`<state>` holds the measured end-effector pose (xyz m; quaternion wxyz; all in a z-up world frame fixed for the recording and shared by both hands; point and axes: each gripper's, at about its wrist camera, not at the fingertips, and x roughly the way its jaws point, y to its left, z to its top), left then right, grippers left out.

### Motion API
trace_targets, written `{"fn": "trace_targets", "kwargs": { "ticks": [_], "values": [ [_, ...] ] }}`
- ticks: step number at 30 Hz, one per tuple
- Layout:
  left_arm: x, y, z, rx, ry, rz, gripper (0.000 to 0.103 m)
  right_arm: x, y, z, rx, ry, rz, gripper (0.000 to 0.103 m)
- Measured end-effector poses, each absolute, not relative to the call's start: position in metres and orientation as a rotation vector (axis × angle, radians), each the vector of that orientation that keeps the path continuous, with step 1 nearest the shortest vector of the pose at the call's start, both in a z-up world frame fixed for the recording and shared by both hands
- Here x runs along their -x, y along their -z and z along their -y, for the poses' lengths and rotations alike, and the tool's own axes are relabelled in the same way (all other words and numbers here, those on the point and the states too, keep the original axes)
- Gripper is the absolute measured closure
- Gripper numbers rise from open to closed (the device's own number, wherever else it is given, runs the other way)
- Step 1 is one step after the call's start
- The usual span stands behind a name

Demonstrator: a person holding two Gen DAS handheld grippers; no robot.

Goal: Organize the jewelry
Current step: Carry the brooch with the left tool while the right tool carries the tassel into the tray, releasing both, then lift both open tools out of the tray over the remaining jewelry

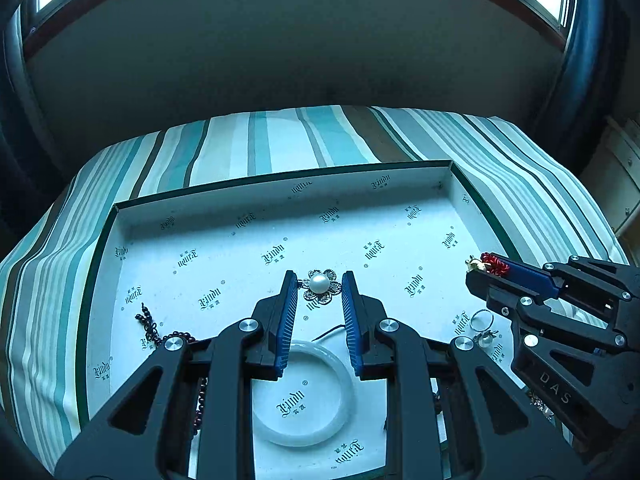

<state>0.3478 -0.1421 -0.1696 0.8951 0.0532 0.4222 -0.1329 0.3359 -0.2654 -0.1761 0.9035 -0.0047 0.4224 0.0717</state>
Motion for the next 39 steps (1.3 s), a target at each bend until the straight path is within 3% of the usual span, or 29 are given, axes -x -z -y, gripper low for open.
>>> {"fn": "trace_targets", "kwargs": {
  "ticks": [14, 16, 20, 27, 33, 39],
  "values": [
    [-0.376, 0.199, 0.151, -0.106, 0.259, -0.988, 0.08, -0.356, 0.199, 0.27, 0.018, -0.133, -0.91, 0.088],
    [-0.375, 0.2, 0.152, -0.111, 0.261, -0.988, 0.078, -0.355, 0.199, 0.27, 0.016, -0.132, -0.908, 0.087],
    [-0.37, 0.2, 0.153, -0.118, 0.263, -0.984, 0.061, -0.353, 0.199, 0.271, 0.011, -0.135, -0.908, 0.086],
    [-0.371, 0.202, 0.154, -0.099, 0.26, -0.982, 0.055, -0.352, 0.198, 0.271, 0.01, -0.14, -0.902, 0.075],
    [-0.366, 0.19, 0.149, -0.082, 0.258, -0.951, 0.047, -0.349, 0.189, 0.272, 0.006, -0.133, -0.88, 0.075],
    [-0.348, 0.166, 0.133, -0.061, 0.25, -0.906, 0.047, -0.332, 0.17, 0.27, 0.017, -0.14, -0.845, 0.075]
  ]
}}
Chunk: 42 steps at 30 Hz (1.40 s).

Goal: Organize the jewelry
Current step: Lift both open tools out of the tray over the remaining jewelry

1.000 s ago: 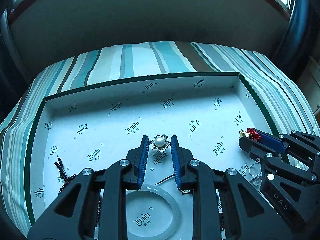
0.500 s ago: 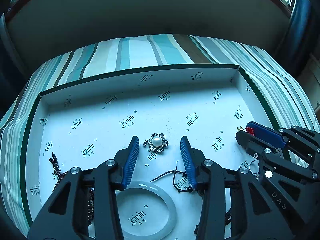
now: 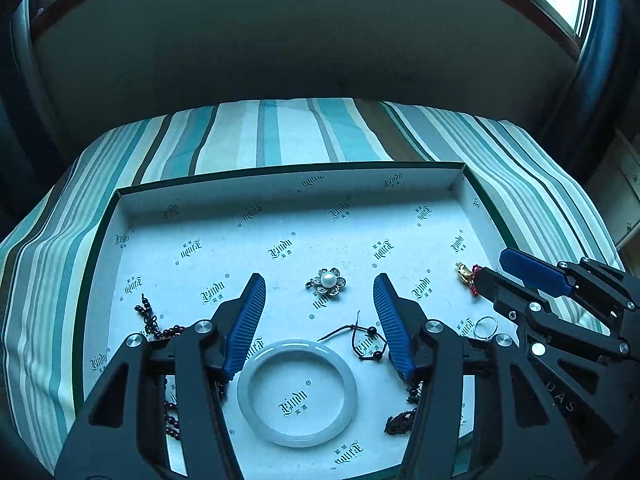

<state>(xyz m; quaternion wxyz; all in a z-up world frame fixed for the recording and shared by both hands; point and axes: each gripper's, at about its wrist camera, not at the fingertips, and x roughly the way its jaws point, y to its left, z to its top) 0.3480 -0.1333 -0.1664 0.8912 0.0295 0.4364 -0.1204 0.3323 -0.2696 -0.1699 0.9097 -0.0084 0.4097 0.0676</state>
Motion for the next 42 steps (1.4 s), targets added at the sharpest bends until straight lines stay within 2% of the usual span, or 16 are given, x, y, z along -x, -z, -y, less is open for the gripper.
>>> {"fn": "trace_targets", "kwargs": {
  "ticks": [12, 28, 31, 32, 34, 42],
  "values": [
    [-0.29, 0.144, 0.095, -0.062, 0.214, -0.869, 0.047, -0.281, 0.158, 0.249, 0.058, -0.166, -0.854, 0.075],
    [-0.215, 0.17, 0.034, -0.111, 0.11, -0.943, 0.047, -0.222, 0.181, 0.209, 0.092, -0.246, -0.944, 0.075],
    [-0.206, 0.176, 0.021, -0.11, 0.074, -0.954, 0.044, -0.221, 0.186, 0.2, 0.099, -0.267, -0.961, 0.074],
    [-0.204, 0.177, 0.016, -0.101, 0.066, -0.96, 0.041, -0.222, 0.188, 0.197, 0.1, -0.274, -0.967, 0.073],
    [-0.2, 0.18, 0.008, -0.087, 0.052, -0.97, 0.04, -0.224, 0.193, 0.192, 0.104, -0.278, -0.981, 0.055],
    [-0.196, 0.189, -0.009, -0.081, 0.031, -1.005, 0.039, -0.229, 0.207, 0.186, 0.115, -0.268, -1.004, 0.055]
  ]
}}
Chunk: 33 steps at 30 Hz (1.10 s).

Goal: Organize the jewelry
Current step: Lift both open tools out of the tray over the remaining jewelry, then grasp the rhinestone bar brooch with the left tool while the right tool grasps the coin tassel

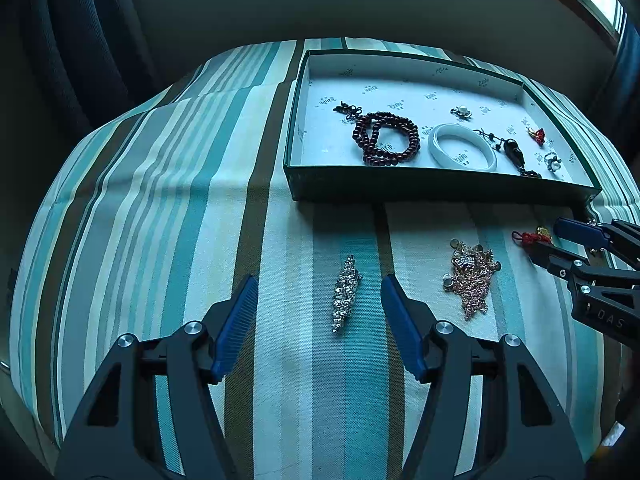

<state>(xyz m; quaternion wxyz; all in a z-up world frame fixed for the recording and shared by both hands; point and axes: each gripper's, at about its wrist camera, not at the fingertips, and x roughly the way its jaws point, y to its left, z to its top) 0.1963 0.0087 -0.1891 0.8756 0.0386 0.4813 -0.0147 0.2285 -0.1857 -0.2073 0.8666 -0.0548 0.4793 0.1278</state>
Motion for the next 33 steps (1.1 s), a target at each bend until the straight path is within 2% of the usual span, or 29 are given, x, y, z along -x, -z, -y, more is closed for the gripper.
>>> {"fn": "trace_targets", "kwargs": {
  "ticks": [2, 4, 5, 15, 16, 18, 22, 26, 30, 33],
  "values": [
    [-0.196, 0.19, -0.008, -0.085, 0.033, -1.007, 0.037, -0.227, 0.208, 0.185, 0.127, -0.262, -0.996, 0.059],
    [-0.196, 0.191, -0.007, -0.087, 0.039, -1.006, 0.033, -0.225, 0.208, 0.184, 0.133, -0.271, -0.989, 0.073],
    [-0.196, 0.191, -0.006, -0.088, 0.045, -1.005, 0.033, -0.225, 0.208, 0.184, 0.132, -0.274, -0.987, 0.075],
    [-0.198, 0.197, -0.006, -0.094, 0.05, -1.018, 0.034, -0.215, 0.202, 0.191, 0.133, -0.275, -0.98, 0.082],
    [-0.198, 0.198, -0.007, -0.098, 0.05, -1.017, 0.036, -0.214, 0.202, 0.193, 0.132, -0.276, -0.982, 0.082],
    [-0.199, 0.2, -0.008, -0.113, 0.051, -1.023, 0.046, -0.211, 0.202, 0.195, 0.13, -0.277, -0.985, 0.082],
    [-0.199, 0.2, -0.006, -0.124, 0.088, -1.023, 0.057, -0.208, 0.201, 0.198, 0.127, -0.279, -0.988, 0.082],
    [-0.197, 0.2, 0.001, -0.143, 0.136, -1.022, 0.075, -0.205, 0.198, 0.199, 0.125, -0.279, -0.983, 0.082],
    [-0.196, 0.2, 0.005, -0.15, 0.165, -1.027, 0.089, -0.203, 0.197, 0.2, 0.123, -0.279, -0.981, 0.082],
    [-0.195, 0.2, 0.008, -0.164, 0.17, -1.026, 0.091, -0.202, 0.196, 0.2, 0.123, -0.279, -0.979, 0.082]
  ]
}}
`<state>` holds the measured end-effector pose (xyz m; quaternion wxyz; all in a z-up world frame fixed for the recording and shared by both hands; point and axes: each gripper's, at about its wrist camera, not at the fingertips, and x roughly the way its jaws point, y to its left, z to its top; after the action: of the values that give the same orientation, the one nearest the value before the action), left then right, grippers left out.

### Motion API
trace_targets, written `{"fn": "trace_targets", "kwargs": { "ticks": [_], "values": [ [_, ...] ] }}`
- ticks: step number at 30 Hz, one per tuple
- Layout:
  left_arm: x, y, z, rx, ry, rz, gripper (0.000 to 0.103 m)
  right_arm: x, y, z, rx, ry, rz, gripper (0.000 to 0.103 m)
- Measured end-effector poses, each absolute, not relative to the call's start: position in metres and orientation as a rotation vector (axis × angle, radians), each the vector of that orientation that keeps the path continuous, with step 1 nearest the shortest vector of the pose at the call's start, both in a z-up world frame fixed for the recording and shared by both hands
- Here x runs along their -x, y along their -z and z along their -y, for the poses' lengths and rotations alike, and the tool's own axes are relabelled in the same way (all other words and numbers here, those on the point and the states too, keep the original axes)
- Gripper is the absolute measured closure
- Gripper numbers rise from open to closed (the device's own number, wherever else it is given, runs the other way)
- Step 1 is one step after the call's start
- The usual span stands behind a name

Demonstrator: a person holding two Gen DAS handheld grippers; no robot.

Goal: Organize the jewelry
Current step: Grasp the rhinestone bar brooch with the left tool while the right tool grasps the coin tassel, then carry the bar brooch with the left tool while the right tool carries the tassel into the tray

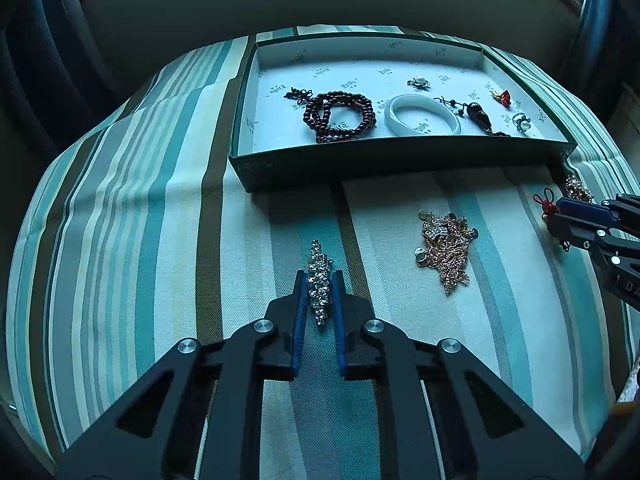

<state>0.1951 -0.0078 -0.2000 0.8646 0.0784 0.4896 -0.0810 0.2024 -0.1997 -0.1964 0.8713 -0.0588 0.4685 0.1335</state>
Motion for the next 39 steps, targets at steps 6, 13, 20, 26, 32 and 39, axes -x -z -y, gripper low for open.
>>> {"fn": "trace_targets", "kwargs": {
  "ticks": [6, 13, 20, 26, 32, 39],
  "values": [
    [-0.195, 0.2, 0.008, -0.168, 0.169, -1.025, 0.091, -0.201, 0.196, 0.2, 0.124, -0.277, -0.979, 0.082],
    [-0.193, 0.199, 0.011, -0.176, 0.162, -1.02, 0.091, -0.199, 0.194, 0.202, 0.12, -0.274, -0.973, 0.082],
    [-0.19, 0.191, 0.013, -0.18, 0.162, -0.995, 0.091, -0.197, 0.189, 0.204, 0.115, -0.272, -0.958, 0.082],
    [-0.189, 0.178, 0.016, -0.178, 0.169, -0.964, 0.091, -0.196, 0.179, 0.203, 0.114, -0.276, -0.937, 0.082],
    [-0.193, 0.162, 0.022, -0.178, 0.184, -0.924, 0.091, -0.199, 0.166, 0.204, 0.112, -0.276, -0.908, 0.082],
    [-0.219, 0.14, 0.035, -0.17, 0.193, -0.857, 0.091, -0.222, 0.143, 0.211, 0.111, -0.256, -0.844, 0.082]
  ]
}}
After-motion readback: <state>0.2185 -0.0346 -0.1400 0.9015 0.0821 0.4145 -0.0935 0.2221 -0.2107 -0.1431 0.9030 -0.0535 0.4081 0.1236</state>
